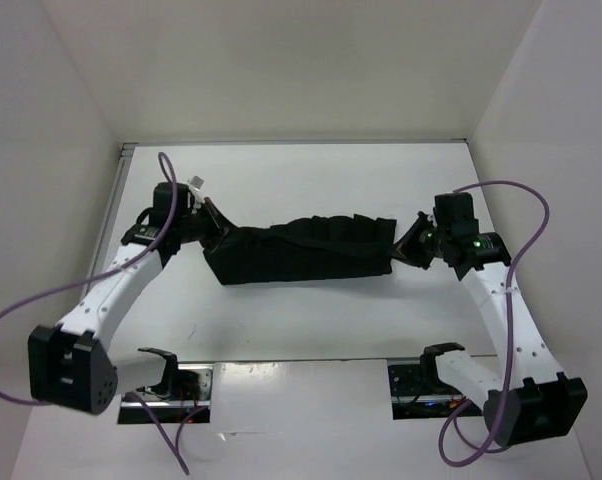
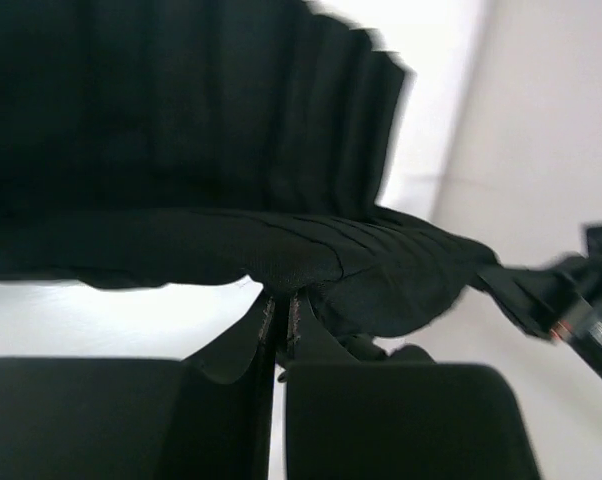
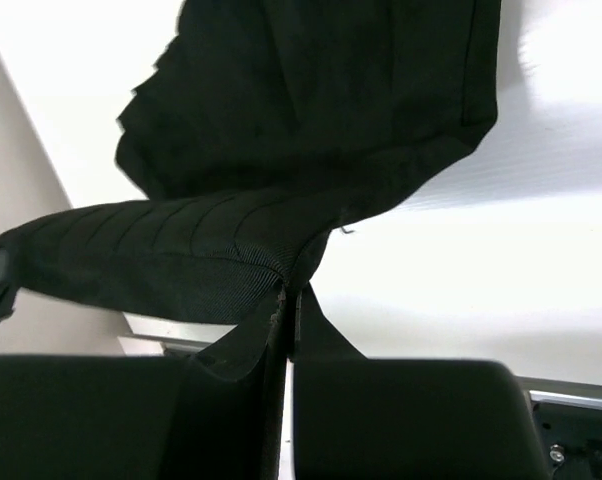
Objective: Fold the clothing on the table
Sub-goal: Fold the skirt
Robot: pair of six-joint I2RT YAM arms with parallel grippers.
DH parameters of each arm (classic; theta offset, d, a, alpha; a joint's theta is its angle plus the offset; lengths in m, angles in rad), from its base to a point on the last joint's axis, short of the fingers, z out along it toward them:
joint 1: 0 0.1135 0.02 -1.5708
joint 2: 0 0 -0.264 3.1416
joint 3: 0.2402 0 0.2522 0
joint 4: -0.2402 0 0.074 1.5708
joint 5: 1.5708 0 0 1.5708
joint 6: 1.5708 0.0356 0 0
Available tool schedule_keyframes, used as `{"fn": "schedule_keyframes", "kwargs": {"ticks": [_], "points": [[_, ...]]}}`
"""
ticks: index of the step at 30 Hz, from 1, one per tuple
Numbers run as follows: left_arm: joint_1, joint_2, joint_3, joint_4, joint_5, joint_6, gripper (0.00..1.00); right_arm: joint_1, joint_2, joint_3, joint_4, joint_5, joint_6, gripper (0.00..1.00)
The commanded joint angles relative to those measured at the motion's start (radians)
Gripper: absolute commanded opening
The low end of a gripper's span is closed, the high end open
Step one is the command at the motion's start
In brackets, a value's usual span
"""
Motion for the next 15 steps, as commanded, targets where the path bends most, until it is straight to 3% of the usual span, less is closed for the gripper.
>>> {"fn": "schedule_keyframes", "kwargs": {"ticks": [1, 8, 15], "points": [[0.006, 0.107, 0.058, 0.025, -0.035, 0.029, 0.0, -0.009, 0.055, 0.032, 0.048, 0.04, 0.009, 0.0], [0.006, 0.239, 0.098, 0.025, -0.075, 0.039, 0.0, -0.018, 0.239, 0.099, 0.158, 0.04, -0.018, 0.0], [0.006, 0.268, 0.089, 0.006, -0.072, 0.025, 0.0, -0.027, 0.425, 0.205, 0.238, 0.031, -0.038, 0.0]]}}
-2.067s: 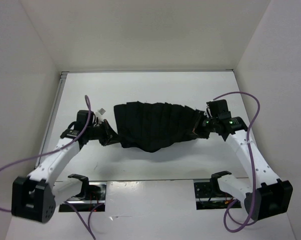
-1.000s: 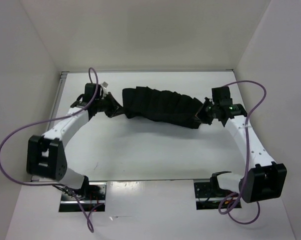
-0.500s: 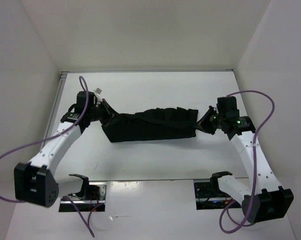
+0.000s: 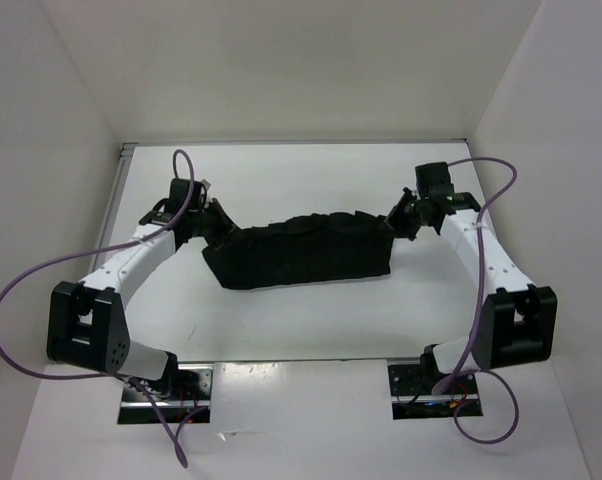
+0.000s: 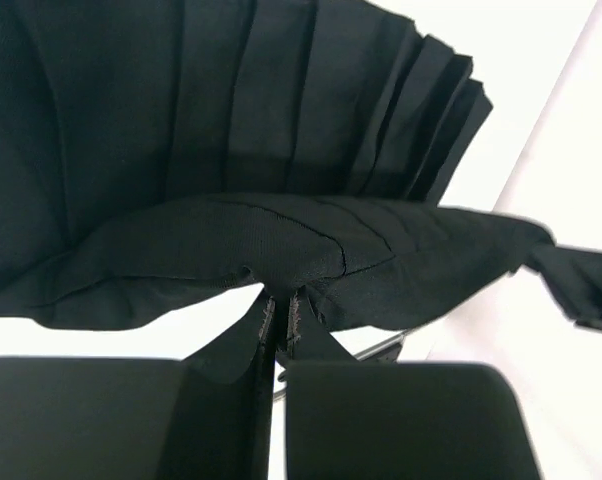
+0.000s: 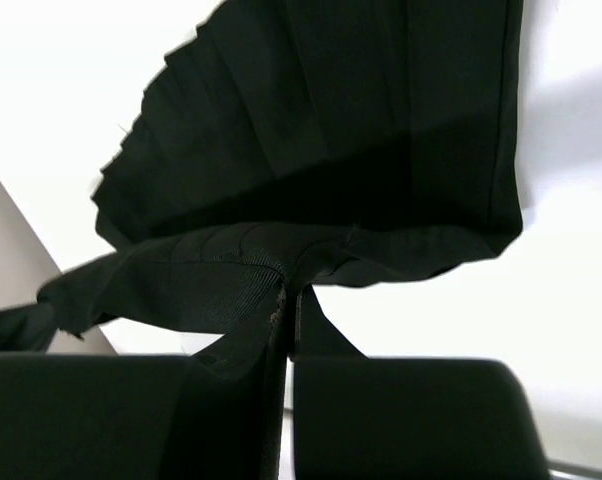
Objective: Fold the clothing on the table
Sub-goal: Fold the skirt
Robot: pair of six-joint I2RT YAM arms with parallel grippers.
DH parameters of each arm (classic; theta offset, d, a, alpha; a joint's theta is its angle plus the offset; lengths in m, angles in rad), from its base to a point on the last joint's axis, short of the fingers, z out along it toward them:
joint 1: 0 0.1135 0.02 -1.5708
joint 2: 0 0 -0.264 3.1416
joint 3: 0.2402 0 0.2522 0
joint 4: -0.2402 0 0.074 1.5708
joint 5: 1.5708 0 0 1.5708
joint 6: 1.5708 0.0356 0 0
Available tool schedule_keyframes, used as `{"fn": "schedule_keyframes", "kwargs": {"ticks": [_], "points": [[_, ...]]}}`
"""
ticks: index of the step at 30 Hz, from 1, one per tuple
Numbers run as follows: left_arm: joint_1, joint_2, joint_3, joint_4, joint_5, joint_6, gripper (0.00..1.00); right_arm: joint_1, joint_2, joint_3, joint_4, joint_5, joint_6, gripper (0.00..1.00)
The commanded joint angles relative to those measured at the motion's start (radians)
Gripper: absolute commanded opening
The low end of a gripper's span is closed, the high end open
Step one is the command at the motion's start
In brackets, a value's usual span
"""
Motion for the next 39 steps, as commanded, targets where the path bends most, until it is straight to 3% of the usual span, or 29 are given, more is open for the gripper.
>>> {"fn": "schedule_keyframes", "kwargs": {"ticks": [1, 10, 16, 21, 24, 31, 39], "points": [[0.005, -0.017, 0.029, 0.006, 0.005, 0.016, 0.0, -0.012, 0.06, 0.094, 0.088, 0.014, -0.033, 0.0], [0.005, -0.306, -0.072, -0.111, 0.028, -0.063, 0.0, -0.012, -0.028, 0.099, 0.049, -0.01, -0.066, 0.0], [-0.015, -0.64, -0.274, -0.21, 0.048, -0.192, 0.0, -0.012, -0.173, -0.01, -0.011, -0.046, -0.086, 0.0], [-0.015, -0.781, -0.389, -0.232, 0.028, -0.281, 0.0, -0.002, -0.17, -0.028, -0.004, -0.075, -0.095, 0.0], [-0.015, -0.75, -0.364, -0.223, -0.014, -0.263, 0.0, -0.002, -0.139, 0.022, 0.007, -0.085, -0.104, 0.0], [-0.015, -0.516, -0.252, -0.175, -0.119, -0.189, 0.0, 0.02, -0.001, 0.117, 0.077, -0.075, -0.104, 0.0], [-0.006, -0.327, -0.23, -0.11, -0.16, -0.169, 0.0, 0.044, 0.171, 0.177, 0.139, -0.065, -0.095, 0.0]]}}
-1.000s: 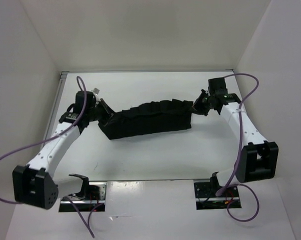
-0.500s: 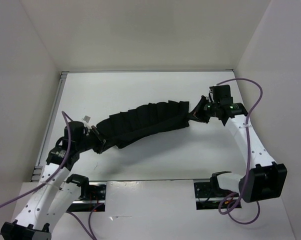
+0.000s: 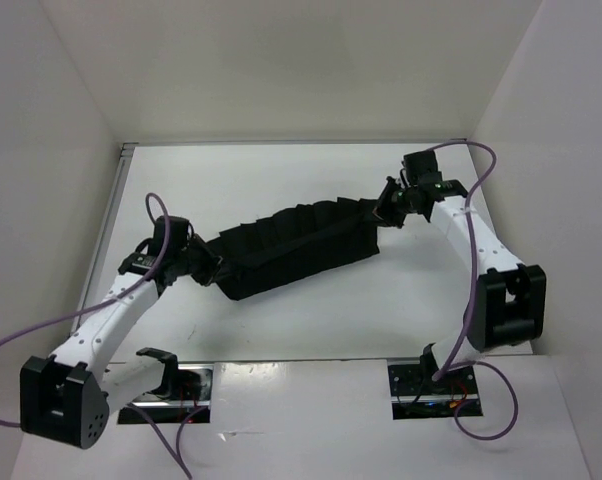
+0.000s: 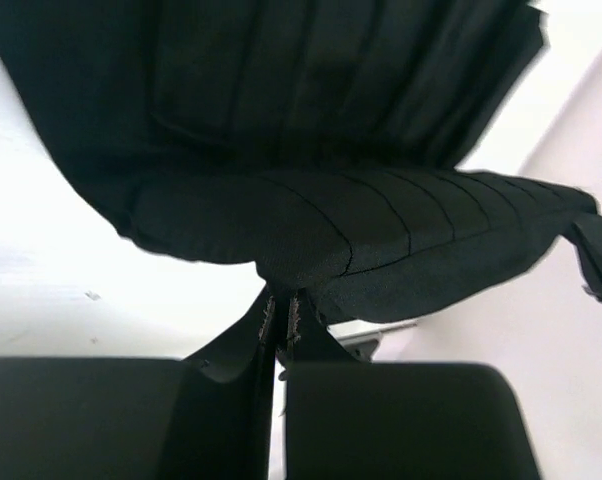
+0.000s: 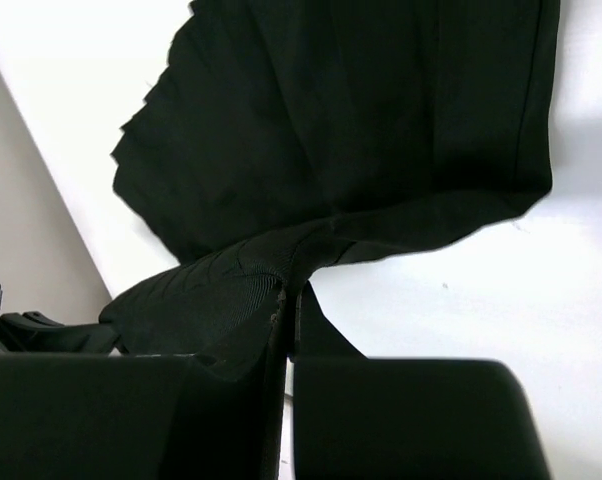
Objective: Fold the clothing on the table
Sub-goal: Fold the skirt
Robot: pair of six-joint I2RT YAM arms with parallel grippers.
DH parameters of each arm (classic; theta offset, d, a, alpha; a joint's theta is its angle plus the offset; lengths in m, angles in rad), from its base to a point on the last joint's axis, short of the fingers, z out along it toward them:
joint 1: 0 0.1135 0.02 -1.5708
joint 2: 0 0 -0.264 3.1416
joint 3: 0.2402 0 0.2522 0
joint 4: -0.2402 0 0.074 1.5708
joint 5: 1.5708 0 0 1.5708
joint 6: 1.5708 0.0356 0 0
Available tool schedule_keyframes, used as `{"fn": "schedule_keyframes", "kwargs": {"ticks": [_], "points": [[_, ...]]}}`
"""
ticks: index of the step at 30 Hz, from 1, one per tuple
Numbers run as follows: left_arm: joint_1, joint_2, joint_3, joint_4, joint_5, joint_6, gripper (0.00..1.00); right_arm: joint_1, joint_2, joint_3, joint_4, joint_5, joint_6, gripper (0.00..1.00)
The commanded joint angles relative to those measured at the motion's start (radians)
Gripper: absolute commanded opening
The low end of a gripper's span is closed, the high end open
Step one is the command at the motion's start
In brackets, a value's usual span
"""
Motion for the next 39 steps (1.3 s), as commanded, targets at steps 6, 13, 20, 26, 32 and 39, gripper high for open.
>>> {"fn": "schedule_keyframes", "kwargs": {"ticks": [6, 13, 20, 26, 32, 39], "points": [[0.031, 0.198, 0.077, 0.061, -0.081, 0.049, 0.0, 0.001, 0.167, 0.148, 0.102, 0.043, -0.045, 0.0], [0.04, 0.358, 0.15, 0.103, -0.115, 0.058, 0.0, 0.01, 0.299, 0.213, 0.136, 0.034, -0.045, 0.0], [0.108, 0.599, 0.317, 0.227, -0.149, 0.076, 0.53, 0.01, 0.408, 0.294, 0.283, 0.098, -0.045, 0.34], [0.134, 0.553, 0.396, 0.218, -0.193, 0.075, 0.85, 0.01, 0.293, 0.282, 0.286, 0.213, -0.094, 0.61], [0.07, 0.303, 0.201, 0.178, -0.112, 0.086, 0.85, 0.01, 0.127, 0.118, 0.142, 0.321, -0.169, 0.81], [0.025, 0.078, 0.045, 0.092, -0.094, 0.095, 0.62, 0.01, 0.198, 0.072, 0.053, 0.301, -0.229, 0.82]]}}
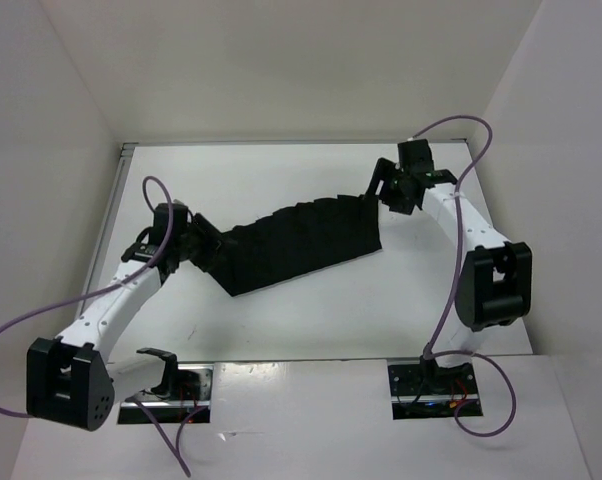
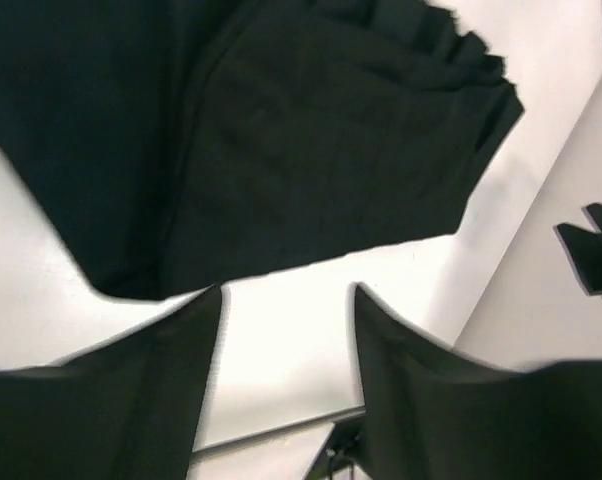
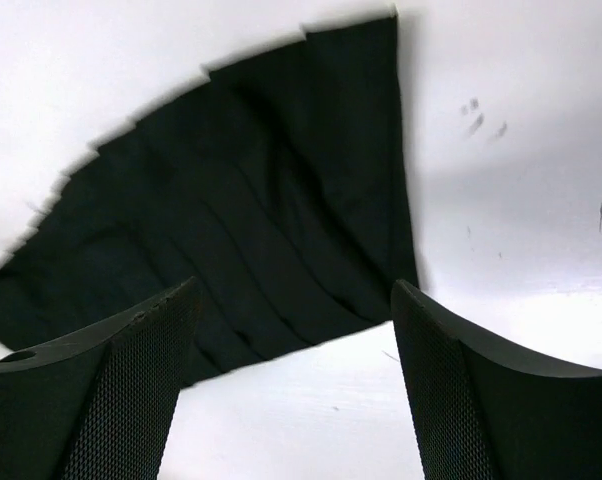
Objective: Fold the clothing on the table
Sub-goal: Fold the skirt
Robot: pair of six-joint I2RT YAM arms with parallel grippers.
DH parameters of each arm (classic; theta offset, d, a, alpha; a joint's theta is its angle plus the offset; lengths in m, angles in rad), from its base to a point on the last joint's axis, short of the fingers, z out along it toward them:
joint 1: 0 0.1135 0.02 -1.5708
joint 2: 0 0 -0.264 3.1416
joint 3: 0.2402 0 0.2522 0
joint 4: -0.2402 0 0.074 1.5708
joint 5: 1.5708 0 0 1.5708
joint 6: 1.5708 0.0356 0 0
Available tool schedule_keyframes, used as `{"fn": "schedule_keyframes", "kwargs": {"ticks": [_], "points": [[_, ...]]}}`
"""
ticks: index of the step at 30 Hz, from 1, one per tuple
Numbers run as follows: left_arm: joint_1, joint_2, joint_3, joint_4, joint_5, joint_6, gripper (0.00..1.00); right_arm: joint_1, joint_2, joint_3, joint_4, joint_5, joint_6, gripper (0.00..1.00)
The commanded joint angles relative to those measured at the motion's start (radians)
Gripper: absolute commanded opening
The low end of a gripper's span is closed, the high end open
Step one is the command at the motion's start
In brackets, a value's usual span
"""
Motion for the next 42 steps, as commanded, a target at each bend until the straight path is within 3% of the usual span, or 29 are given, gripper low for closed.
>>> {"fn": "schedule_keyframes", "kwargs": {"ticks": [1, 2, 3, 6, 14, 17, 18, 19, 22, 23, 26, 35, 42], "points": [[-0.002, -0.045, -0.043, -0.047, 0.01, 0.024, 0.53, 0.003, 0.08, -0.035, -0.076, -0.002, -0.064, 0.82], [-0.002, -0.045, -0.043, -0.047, 0.02, 0.024, 0.39, 0.003, 0.123, -0.035, -0.076, -0.038, -0.073, 0.82], [-0.011, -0.045, -0.043, -0.047, 0.02, 0.024, 0.32, 0.003, 0.143, -0.035, -0.076, -0.048, -0.073, 0.82], [-0.02, -0.022, -0.054, -0.036, 0.03, 0.024, 0.23, -0.015, 0.206, -0.014, -0.055, -0.086, -0.095, 0.82], [-0.042, 0.049, -0.162, 0.004, 0.016, 0.013, 0.27, -0.025, 0.318, 0.009, -0.027, -0.236, -0.128, 0.8], [-0.042, 0.093, -0.162, 0.031, 0.016, 0.013, 0.25, -0.025, 0.342, -0.012, -0.018, -0.287, -0.138, 0.73], [-0.042, 0.105, -0.147, 0.031, 0.016, 0.022, 0.25, -0.025, 0.358, -0.012, -0.018, -0.345, -0.138, 0.68], [-0.051, 0.133, -0.103, 0.031, 0.016, 0.031, 0.25, -0.025, 0.371, -0.026, -0.009, -0.376, -0.138, 0.5], [-0.063, 0.168, 0.0, -0.007, 0.025, 0.082, 0.24, -0.025, 0.372, -0.051, 0.0, -0.459, -0.138, 0.08], [-0.095, 0.168, 0.037, -0.018, 0.011, 0.097, 0.24, -0.025, 0.372, -0.066, 0.0, -0.459, -0.129, 0.0], [-0.117, 0.211, 0.141, -0.053, -0.021, 0.145, 0.27, 0.003, 0.332, -0.089, 0.0, -0.503, -0.102, 0.0], [-0.117, 0.49, 0.164, -0.033, -0.078, 0.183, 0.23, 0.064, 0.211, -0.176, 0.0, -0.437, -0.038, 0.0], [-0.106, 0.707, 0.354, -0.044, -0.125, 0.25, 0.21, 0.109, 0.157, -0.245, 0.01, -0.449, 0.017, 0.0]]}}
